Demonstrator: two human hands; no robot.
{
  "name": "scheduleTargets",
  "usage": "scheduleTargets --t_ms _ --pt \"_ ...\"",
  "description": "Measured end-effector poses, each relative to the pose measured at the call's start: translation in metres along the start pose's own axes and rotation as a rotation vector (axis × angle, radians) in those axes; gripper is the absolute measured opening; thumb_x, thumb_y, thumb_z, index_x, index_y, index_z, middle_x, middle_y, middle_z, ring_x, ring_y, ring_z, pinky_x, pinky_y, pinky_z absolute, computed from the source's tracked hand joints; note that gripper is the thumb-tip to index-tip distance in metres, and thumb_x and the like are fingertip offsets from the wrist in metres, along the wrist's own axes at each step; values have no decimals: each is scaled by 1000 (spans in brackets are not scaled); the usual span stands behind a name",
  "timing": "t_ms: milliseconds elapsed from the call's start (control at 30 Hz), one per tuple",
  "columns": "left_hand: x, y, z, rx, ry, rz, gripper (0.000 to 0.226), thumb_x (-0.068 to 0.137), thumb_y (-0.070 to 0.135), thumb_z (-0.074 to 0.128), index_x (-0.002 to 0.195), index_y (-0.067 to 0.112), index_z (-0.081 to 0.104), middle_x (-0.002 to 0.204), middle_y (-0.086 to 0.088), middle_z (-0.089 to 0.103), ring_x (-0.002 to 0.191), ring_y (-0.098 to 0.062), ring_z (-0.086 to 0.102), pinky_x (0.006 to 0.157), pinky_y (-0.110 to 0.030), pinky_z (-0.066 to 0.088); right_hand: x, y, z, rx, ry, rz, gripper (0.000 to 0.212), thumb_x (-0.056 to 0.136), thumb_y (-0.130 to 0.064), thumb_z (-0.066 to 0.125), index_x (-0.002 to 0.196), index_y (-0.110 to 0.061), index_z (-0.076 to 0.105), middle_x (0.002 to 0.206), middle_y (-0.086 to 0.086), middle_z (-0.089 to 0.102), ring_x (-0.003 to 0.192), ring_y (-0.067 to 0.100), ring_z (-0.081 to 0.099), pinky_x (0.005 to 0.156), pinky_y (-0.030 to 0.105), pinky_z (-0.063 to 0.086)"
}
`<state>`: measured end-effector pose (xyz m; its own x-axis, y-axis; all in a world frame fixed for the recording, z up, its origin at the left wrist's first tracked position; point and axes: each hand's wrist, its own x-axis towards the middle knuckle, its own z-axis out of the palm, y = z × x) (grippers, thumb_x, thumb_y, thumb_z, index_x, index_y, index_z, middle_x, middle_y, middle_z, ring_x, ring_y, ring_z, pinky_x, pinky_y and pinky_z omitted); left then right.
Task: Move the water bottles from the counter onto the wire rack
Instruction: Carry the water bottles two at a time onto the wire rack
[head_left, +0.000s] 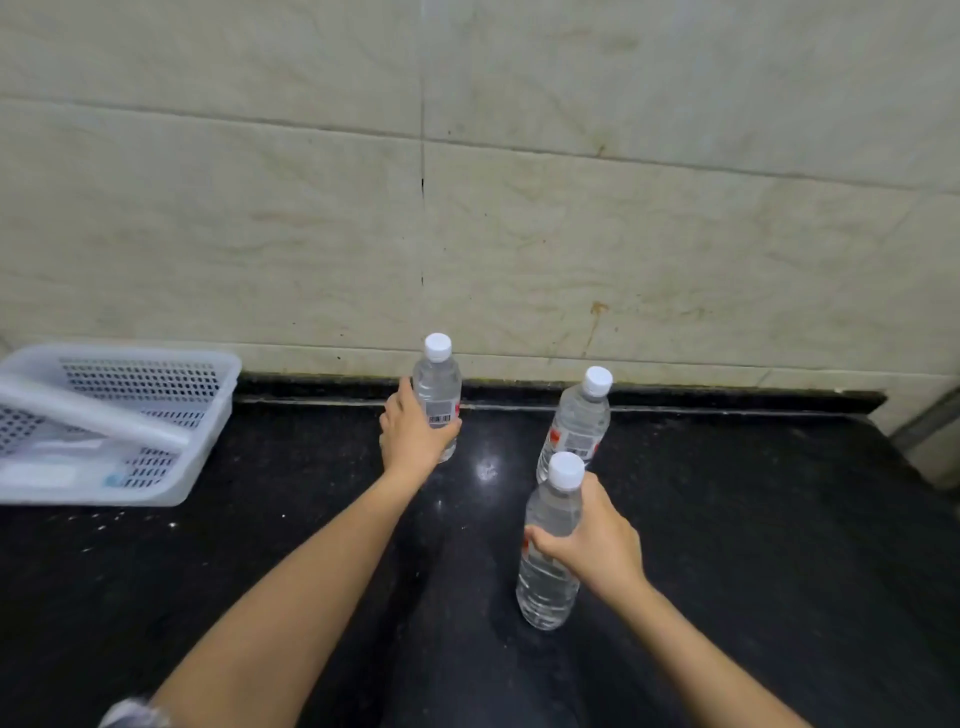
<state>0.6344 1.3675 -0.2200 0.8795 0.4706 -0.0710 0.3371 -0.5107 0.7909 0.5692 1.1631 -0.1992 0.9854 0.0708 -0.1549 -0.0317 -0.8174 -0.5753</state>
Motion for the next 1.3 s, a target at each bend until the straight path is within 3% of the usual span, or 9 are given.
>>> scheduleTargets --t_ms 133,267,533,633,767,967,1067,1167,1300 --pt "29 13 17 -79 82 -55 96 69 34 75 143 12 17 144 -18 32 132 -37 31 105 -52 31 -3 0 0 10 -9 42 63 65 -45 70 117 -26 39 118 -7 55 107 21 56 82 32 43" --pt "41 16 28 -159 172 -64 78 69 25 74 134 12 33 132 -17 47 121 -38 44 97 -49 38 -9 1 0 19 -18 30 71 59 -53 67 119 -28 38 119 -8 53 109 18 55 86 33 43" --pt "-19 -5 2 -289 112 22 67 69 23 77 126 19 43 120 -6 58 109 -24 54 96 -40 44 -24 19 -3 92 20 -20 66 68 -42 72 122 -23 40 121 -3 52 111 18 53 89 36 45" --pt "-72 1 -11 -278 49 92 63 68 17 77 123 19 46 106 1 55 96 -17 52 88 -34 43 -39 33 -12 147 59 -22 63 68 -40 72 120 -22 41 118 -3 55 108 18 55 87 33 44" --pt "-137 21 -8 -270 -69 156 58 64 11 79 112 26 49 101 1 59 94 -19 56 86 -34 44 -66 71 -45 186 142 12 53 66 -39 72 107 -20 45 109 -1 59 101 21 58 81 33 44" --pt "-238 73 52 -338 -196 200 70 45 32 80 109 25 52 99 1 63 95 -19 61 85 -33 45 -129 166 -140 212 327 40 54 62 -40 74 103 -20 46 103 -2 60 96 20 58 77 32 44" --pt "-286 106 93 -379 -272 236 68 33 44 71 97 34 52 91 13 62 88 -12 60 82 -30 44 -169 219 -188 169 406 72 49 63 -36 74 102 -22 47 99 -6 58 95 18 57 74 29 40" --pt "-320 137 128 -391 -369 315 57 45 27 79 93 39 50 91 17 60 91 -15 60 82 -31 44 -203 262 -223 117 478 121 49 64 -36 74 103 -25 47 95 -9 54 97 20 57 72 28 37" --pt "-352 180 174 -370 -476 411 58 61 7 82 105 27 50 94 10 61 98 -21 59 84 -35 45 -243 314 -261 89 587 225 53 62 -39 74 107 -26 49 105 -4 61 101 23 58 72 31 40"
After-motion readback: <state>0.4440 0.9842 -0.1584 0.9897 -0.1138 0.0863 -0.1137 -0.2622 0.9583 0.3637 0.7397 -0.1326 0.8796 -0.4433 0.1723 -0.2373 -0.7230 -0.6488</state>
